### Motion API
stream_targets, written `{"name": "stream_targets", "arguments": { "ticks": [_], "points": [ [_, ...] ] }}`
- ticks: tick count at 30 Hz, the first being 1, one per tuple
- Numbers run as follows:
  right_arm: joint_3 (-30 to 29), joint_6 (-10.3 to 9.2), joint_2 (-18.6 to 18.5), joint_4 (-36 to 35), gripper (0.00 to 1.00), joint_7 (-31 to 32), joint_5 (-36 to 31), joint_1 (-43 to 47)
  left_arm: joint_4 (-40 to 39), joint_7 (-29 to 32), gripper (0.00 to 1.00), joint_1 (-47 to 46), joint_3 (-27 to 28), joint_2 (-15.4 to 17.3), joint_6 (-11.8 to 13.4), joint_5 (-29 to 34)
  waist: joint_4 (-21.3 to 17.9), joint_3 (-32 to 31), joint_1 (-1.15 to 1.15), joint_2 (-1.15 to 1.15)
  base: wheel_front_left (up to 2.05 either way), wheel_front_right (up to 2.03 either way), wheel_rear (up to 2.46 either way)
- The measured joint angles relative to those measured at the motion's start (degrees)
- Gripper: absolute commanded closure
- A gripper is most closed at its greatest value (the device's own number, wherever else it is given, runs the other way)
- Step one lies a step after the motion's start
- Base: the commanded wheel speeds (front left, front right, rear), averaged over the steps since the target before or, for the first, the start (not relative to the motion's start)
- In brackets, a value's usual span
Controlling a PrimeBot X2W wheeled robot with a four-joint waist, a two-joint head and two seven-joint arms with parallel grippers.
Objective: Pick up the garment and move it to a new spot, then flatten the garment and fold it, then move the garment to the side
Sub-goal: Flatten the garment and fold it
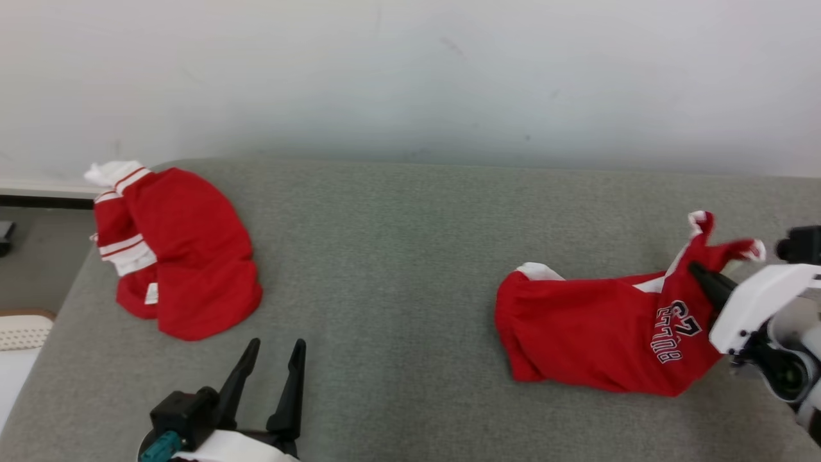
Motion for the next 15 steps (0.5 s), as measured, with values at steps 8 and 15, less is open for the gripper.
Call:
{"name": "stream_targets", "arguments": {
  "ticks": [8,15],
  "points": [
    [4.1,0.00,6.7,-0.1,1.00,4.4,-3.2,-2.6,2.1,0.0,0.00,0.2,-0.9,-0.9,-0.2,0.0,4.1,-0.9,0.00,0.00,0.00,0.00,0.00],
    [5.5,0.00,10.6,2.0,1.00,7.1,-3.8,-3.1,2.7,0.0,0.00,0.1,-0.8,-1.0,-0.4,0.0,7.5,-0.9,0.00,0.00,0.00,0.00,0.00]
  ]
}}
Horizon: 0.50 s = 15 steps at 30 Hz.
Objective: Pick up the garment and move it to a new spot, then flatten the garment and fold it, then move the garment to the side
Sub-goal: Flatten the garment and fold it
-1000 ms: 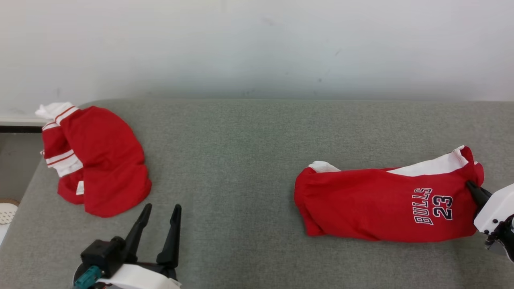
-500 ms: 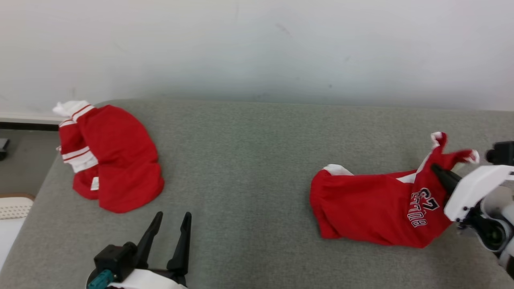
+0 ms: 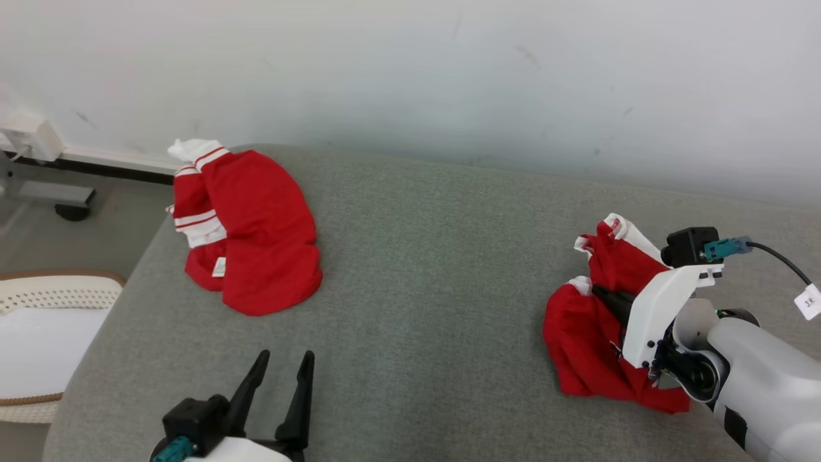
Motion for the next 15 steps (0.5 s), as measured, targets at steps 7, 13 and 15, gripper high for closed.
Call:
{"name": "stream_targets", "arguments": {
  "ticks": [7,13,15],
  "points": [
    [0.5,0.00,3.4,0.7,0.87,0.5,-0.4,0.0,0.3,0.0,0.00,0.0,0.1,0.2,-0.1,-0.3,0.2,0.4,0.00,0.00,0.00,0.00,0.00],
    [1.0,0.00,7.3,0.1,0.00,0.4,-0.4,1.3,0.7,0.0,0.00,-0.2,0.0,0.6,-0.1,-0.4,-1.4,-0.3,0.00,0.00,0.00,0.00,0.00],
    [1.1,0.00,7.8,-0.6,0.00,-0.3,-0.4,1.6,0.9,0.0,0.00,-0.2,0.0,0.7,-0.1,-0.4,-2.1,-0.6,0.00,0.00,0.00,0.00,0.00]
  ]
}}
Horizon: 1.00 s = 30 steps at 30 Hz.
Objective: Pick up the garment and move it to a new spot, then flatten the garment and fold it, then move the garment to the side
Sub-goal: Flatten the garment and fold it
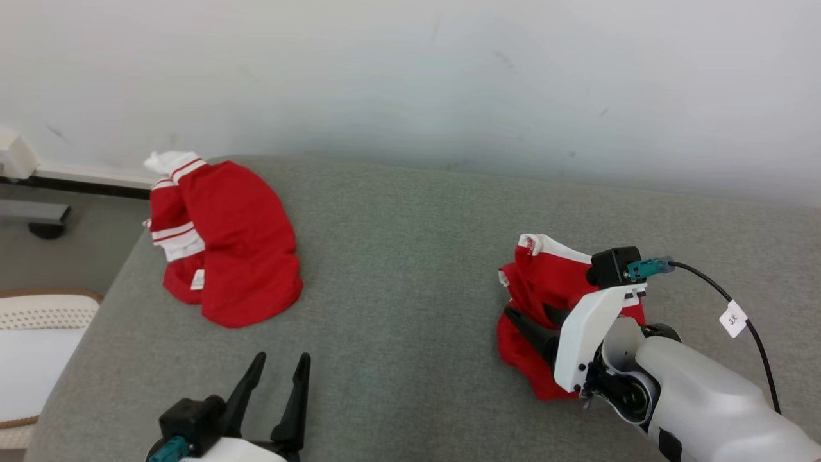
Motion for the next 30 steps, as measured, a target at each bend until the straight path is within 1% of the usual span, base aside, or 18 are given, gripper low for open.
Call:
{"name": "stream_targets", "arguments": {
  "ticks": [3,7,10,13,16,18,21,23,24,25,27,28,30],
  "points": [
    [-0.1,0.00,-0.2,-1.8,0.00,-2.1,-0.2,0.3,0.1,0.0,0.00,0.0,0.2,0.2,0.0,-0.1,-1.2,-0.5,0.00,0.00,0.00,0.00,0.00],
    [-2.1,0.00,-2.5,-7.3,0.00,-7.2,-0.1,1.1,-0.1,0.0,0.00,0.2,0.5,0.3,0.0,-0.1,-2.6,-1.3,0.00,0.00,0.00,0.00,0.00],
    [-4.1,0.00,-5.7,-11.3,0.00,-11.6,0.0,1.8,-0.3,0.0,0.00,0.4,0.7,0.2,0.0,-0.1,-3.6,-1.7,0.00,0.00,0.00,0.00,0.00],
    [-6.2,0.00,-9.9,-14.2,0.00,-15.8,0.0,3.1,-0.4,0.0,0.00,0.9,0.7,0.0,0.0,-0.1,-4.4,-2.0,0.00,0.00,0.00,0.00,0.00],
    [-8.3,0.00,-13.3,-14.3,0.00,-19.5,-0.2,4.4,-0.6,0.0,0.00,1.1,0.8,-0.2,0.0,-0.1,-4.8,-1.9,0.00,0.00,0.00,0.00,0.00],
    [-10.3,0.00,-14.9,-13.3,0.00,-21.0,-0.2,5.7,-0.8,0.0,0.00,1.1,0.8,-0.4,0.0,-0.1,-4.9,-1.7,0.00,0.00,0.00,0.00,0.00],
    [-13.6,0.00,-15.3,-10.7,0.00,-22.2,-0.6,7.3,-1.6,0.0,0.00,1.1,1.3,-0.5,0.0,0.0,-4.9,-1.3,0.00,0.00,0.00,0.00,0.00],
    [-16.2,0.00,-14.3,-9.3,0.00,-22.4,-0.6,8.3,-2.5,0.0,0.00,1.1,2.2,-0.6,0.0,0.1,-4.8,-1.0,0.00,0.00,0.00,0.00,0.00],
    [-17.6,0.00,-13.4,-8.3,0.16,-22.4,-0.6,8.7,-2.7,0.0,0.00,1.0,2.5,-0.6,0.0,0.1,-4.7,-0.8,0.00,0.00,0.00,0.00,0.00],
    [-19.1,0.00,-12.4,-7.4,0.53,-22.4,-0.4,9.0,-2.7,0.0,0.00,1.0,2.6,-0.6,0.0,0.2,-4.6,-0.7,0.00,0.00,0.00,0.00,0.00],
    [-20.8,0.00,-10.5,-5.5,1.00,-22.5,0.5,9.5,-2.9,0.0,0.00,0.7,2.7,-0.6,0.0,0.3,-4.2,-0.5,0.01,0.00,0.00,0.00,0.00],
    [-21.4,0.00,-9.4,-5.2,1.00,-22.4,1.9,9.8,-2.9,0.0,0.00,0.6,2.7,-0.6,0.0,0.3,-4.0,-0.4,0.01,0.00,0.00,0.00,0.00],
    [-22.3,0.00,-7.3,-5.5,1.00,-19.6,4.9,10.4,-3.0,0.0,0.00,0.5,2.7,-0.6,0.0,0.4,-3.5,-0.3,0.01,0.00,0.00,0.00,0.00]
  ]
}}
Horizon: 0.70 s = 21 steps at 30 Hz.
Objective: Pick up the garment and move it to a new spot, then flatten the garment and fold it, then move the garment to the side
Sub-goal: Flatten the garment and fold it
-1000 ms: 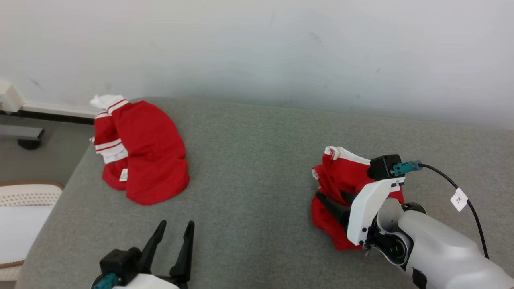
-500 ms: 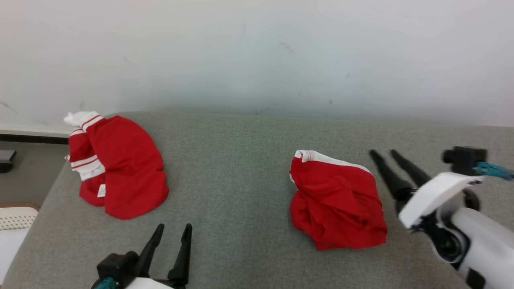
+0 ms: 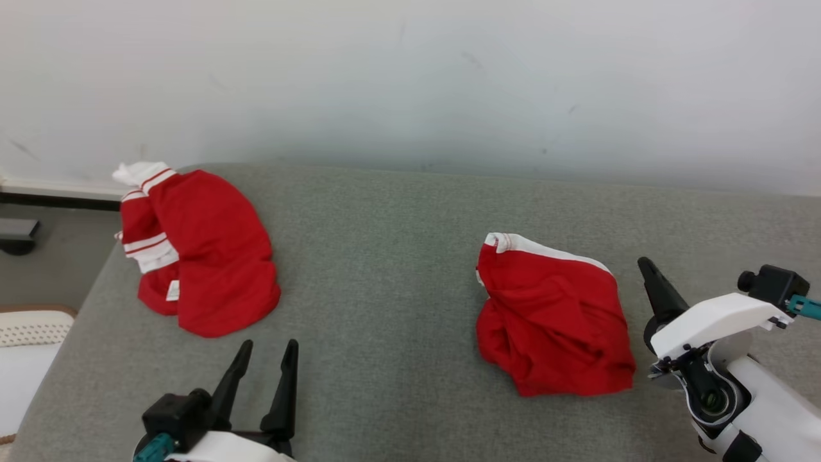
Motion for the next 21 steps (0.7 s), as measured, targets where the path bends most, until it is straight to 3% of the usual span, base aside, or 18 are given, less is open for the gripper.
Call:
{"name": "stream_targets", "arguments": {
  "ticks": [7,12,21],
  "points": [
    [-2.2,0.00,2.9,6.7,1.00,14.8,10.1,-0.1,0.5,0.0,0.00,-0.3,-0.1,-0.3,0.0,0.0,2.6,0.6,0.00,0.00,0.00,0.00,0.00],
    [-1.0,0.00,4.5,10.7,1.00,22.9,12.1,-0.5,1.0,0.0,0.00,-0.3,0.0,-0.6,0.0,-0.4,4.5,0.7,0.00,0.00,0.00,0.00,0.00],
    [2.6,0.00,4.7,-0.3,1.00,29.9,11.1,3.5,1.3,0.0,0.00,-0.1,0.8,-0.7,0.0,-0.4,5.4,0.7,0.00,0.00,0.00,0.00,0.00]
  ]
}}
